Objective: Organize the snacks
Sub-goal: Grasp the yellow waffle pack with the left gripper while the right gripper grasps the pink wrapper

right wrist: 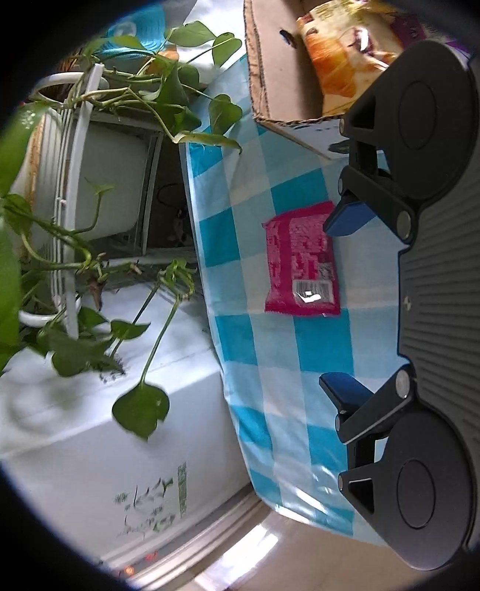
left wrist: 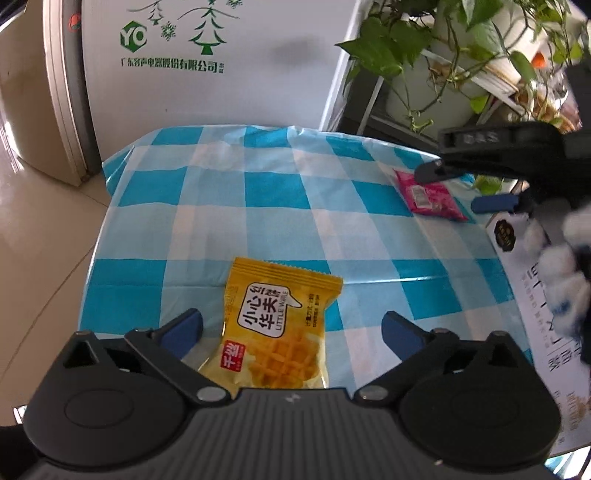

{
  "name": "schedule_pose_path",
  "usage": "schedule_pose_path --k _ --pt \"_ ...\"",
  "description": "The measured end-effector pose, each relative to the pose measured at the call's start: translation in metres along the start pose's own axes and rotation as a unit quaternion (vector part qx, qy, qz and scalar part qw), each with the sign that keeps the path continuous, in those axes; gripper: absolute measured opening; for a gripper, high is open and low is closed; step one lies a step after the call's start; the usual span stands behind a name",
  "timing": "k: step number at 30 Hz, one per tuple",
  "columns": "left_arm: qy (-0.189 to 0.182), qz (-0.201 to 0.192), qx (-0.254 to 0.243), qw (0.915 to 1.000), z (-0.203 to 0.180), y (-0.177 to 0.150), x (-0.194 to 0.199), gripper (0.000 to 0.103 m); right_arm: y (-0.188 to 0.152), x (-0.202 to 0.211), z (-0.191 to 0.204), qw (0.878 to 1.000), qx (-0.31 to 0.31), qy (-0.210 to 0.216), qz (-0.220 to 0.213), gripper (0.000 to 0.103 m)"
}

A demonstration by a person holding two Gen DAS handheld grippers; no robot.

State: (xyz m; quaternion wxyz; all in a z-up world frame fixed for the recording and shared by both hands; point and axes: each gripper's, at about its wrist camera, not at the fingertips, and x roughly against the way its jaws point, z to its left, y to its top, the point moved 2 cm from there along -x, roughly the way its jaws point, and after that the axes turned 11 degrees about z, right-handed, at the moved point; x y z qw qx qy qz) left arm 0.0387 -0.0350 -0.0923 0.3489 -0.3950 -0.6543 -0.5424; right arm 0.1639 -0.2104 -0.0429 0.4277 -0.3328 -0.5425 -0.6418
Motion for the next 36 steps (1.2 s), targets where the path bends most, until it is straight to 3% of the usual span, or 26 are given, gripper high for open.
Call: schedule_pose_path --k 11,19,30,32,36 --pt "0.056 0.004 -0.067 0.9962 -0.018 -0.008 -0.007 0.103 0.012 -0.037 -0.003 0.998 0.01 -0.055 0.017 0.087" --pt "0.055 -0.003 -0.067 0.9963 -0.016 -0.009 -0.006 0.102 0.012 -0.051 0.004 0.996 0.035 -0.084 0.023 0.089" --pt "0.053 -0.01 -0.071 0.996 -0.016 -0.01 -0.005 0.102 0.008 -0.045 0.014 0.994 0.074 -0.071 0.022 0.07" --pt "0.051 -0.013 -0.067 0.9964 -0.015 -0.01 -0.005 0.1 0.005 -0.042 0.018 0.994 0.087 -0.064 0.025 0.062" --pt "0.057 -0.021 -0.069 0.9957 -0.015 -0.011 -0.002 0.093 -0.004 -0.034 0.024 0.993 0.101 -0.045 0.038 0.06"
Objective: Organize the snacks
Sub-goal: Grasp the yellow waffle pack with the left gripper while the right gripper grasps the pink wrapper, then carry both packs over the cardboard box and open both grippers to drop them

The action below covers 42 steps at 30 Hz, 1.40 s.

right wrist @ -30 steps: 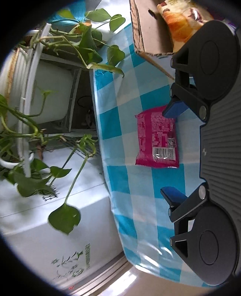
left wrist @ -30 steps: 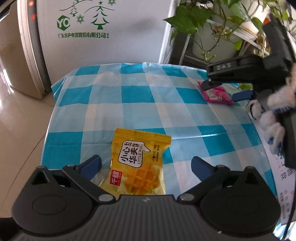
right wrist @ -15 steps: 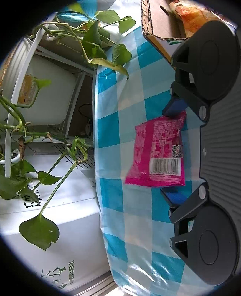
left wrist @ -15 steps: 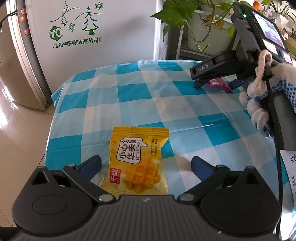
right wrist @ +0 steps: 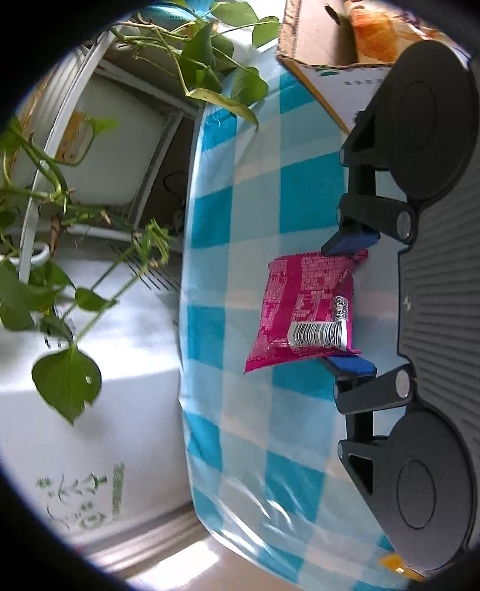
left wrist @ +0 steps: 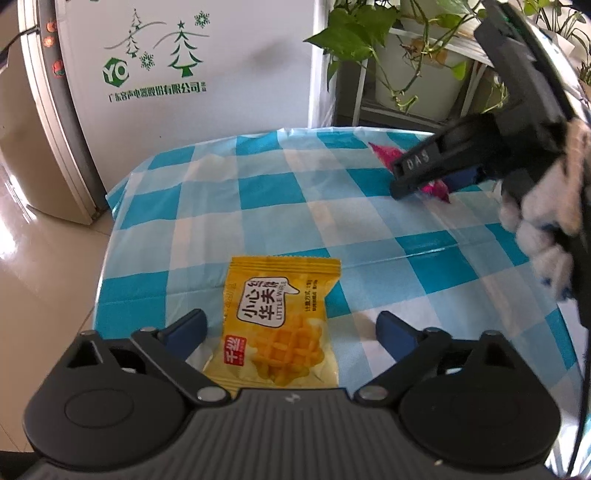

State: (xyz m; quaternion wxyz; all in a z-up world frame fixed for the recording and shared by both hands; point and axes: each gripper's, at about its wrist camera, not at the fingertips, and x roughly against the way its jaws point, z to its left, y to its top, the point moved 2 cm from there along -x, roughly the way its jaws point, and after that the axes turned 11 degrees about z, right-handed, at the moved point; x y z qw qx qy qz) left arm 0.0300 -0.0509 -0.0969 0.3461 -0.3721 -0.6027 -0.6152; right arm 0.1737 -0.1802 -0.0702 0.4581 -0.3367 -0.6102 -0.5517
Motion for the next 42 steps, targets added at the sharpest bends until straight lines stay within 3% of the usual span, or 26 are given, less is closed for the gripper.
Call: schedule_pose_path --k 7,12,19,42 --pt "-0.014 -0.017 0.013 0.9997 0.008 0.001 0.006 0.065 -0.021 0.018 0.01 0.999 0.019 0.029 0.012 0.059" --pt "-0.033 -0.02 0.017 0.9991 0.009 0.0 0.008 0.054 -0.039 0.034 0.01 0.999 0.013 0.032 0.021 0.059" --pt "-0.049 -0.025 0.012 0.9984 0.006 -0.008 0.014 0.053 -0.064 0.061 0.012 0.999 -0.004 0.029 0.016 0.059" --pt "-0.051 -0.041 -0.008 0.9978 0.006 -0.047 0.05 0.053 -0.14 0.126 0.013 0.997 -0.06 0.034 -0.027 0.059"
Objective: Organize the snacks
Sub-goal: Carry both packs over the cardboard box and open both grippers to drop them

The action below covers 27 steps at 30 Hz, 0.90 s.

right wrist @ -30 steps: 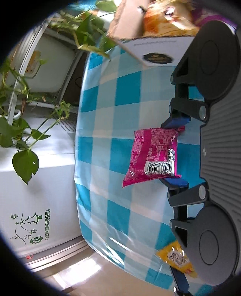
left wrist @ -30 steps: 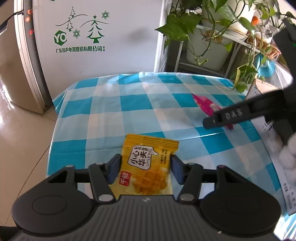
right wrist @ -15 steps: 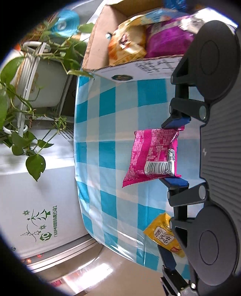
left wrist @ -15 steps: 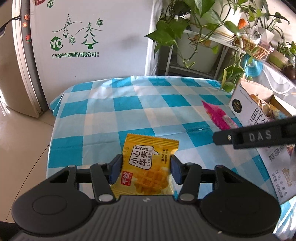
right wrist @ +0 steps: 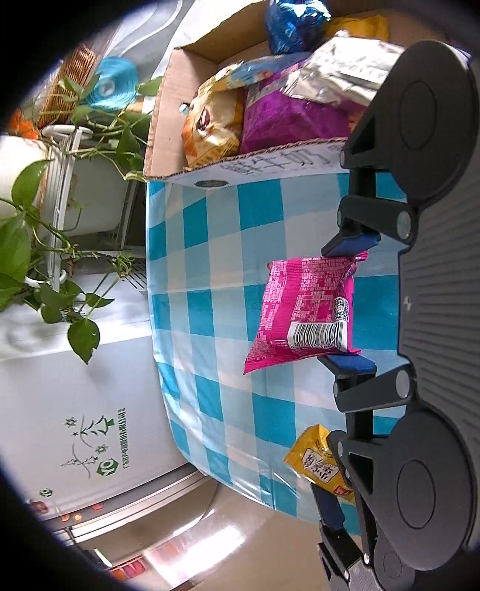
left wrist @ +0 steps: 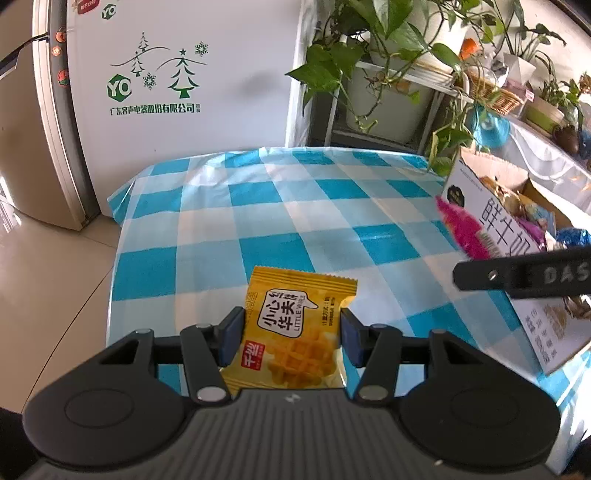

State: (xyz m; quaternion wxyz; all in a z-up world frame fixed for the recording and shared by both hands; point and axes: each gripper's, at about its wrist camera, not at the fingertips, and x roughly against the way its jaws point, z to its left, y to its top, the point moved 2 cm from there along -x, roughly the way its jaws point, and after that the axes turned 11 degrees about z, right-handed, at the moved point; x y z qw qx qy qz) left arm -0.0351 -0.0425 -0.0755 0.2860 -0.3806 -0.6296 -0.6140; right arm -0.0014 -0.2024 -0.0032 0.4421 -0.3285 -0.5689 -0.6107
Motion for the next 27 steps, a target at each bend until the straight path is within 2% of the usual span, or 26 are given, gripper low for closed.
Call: schedule_pose_path --k 11,16,19,27 --pt "-0.001 0.006 -0.005 1.0 -0.006 -0.01 0.012 0.053 -0.016 0.026 -0.013 0.999 -0.019 0.014 -0.029 0.059" --pt "-0.011 -0.009 -0.012 0.9998 -0.016 -0.003 0.027 0.053 -0.014 0.046 -0.028 0.997 -0.038 0.018 -0.059 0.059" --pt "-0.023 -0.021 -0.015 0.9994 -0.024 0.003 0.037 0.053 -0.012 0.064 -0.043 0.995 -0.059 0.023 -0.083 0.059" --pt "-0.056 -0.039 -0.033 0.9971 -0.059 0.025 0.054 0.053 -0.01 0.111 -0.103 0.985 -0.107 -0.007 -0.138 0.06"
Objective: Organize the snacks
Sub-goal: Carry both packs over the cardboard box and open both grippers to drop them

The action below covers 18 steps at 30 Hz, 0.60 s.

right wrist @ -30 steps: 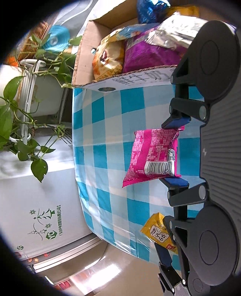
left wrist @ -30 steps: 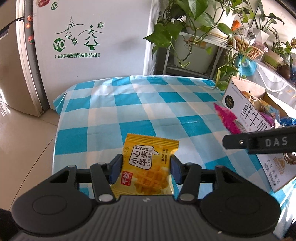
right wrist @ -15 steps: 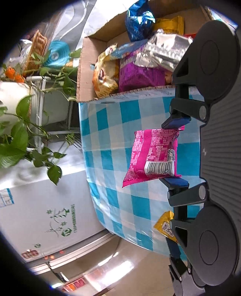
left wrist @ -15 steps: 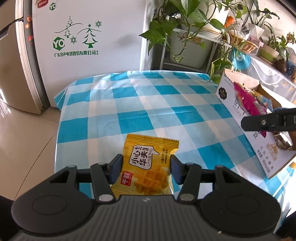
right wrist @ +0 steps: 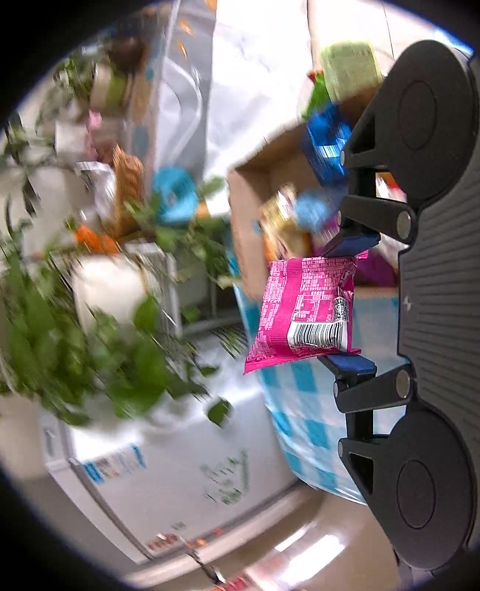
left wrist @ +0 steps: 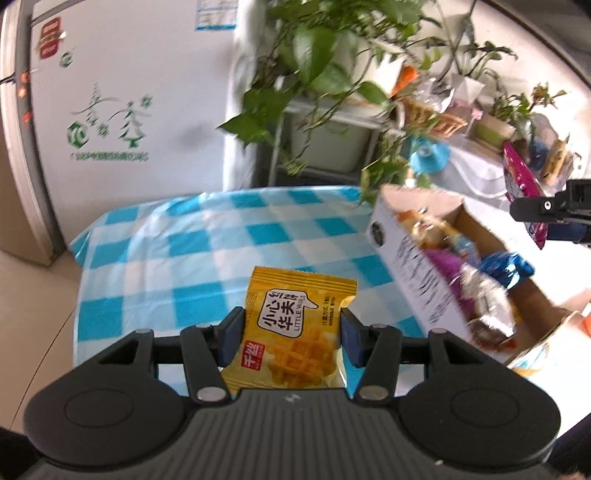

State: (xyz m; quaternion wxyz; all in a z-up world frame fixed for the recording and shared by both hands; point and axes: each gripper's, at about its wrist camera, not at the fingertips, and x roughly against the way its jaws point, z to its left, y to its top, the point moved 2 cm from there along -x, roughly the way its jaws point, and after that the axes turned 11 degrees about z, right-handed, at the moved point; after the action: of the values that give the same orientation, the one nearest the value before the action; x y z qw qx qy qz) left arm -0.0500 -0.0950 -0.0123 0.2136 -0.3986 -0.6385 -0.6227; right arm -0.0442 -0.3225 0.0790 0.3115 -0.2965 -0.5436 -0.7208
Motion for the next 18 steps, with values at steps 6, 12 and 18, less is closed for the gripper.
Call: schedule_pose_path --k 6,12,18 --pt "-0.039 -0.016 -0.016 0.999 -0.041 0.026 0.002 0.053 0.008 0.009 -0.04 0.998 -0.056 -0.022 -0.004 0.06" --pt "-0.076 -0.017 -0.031 0.9965 -0.087 0.053 -0.01 0.053 0.005 0.01 -0.064 0.992 -0.125 -0.025 -0.005 0.06" --pt "-0.104 -0.007 -0.034 0.994 -0.127 0.081 -0.035 0.054 0.004 0.004 -0.083 0.981 -0.193 -0.011 0.002 0.061"
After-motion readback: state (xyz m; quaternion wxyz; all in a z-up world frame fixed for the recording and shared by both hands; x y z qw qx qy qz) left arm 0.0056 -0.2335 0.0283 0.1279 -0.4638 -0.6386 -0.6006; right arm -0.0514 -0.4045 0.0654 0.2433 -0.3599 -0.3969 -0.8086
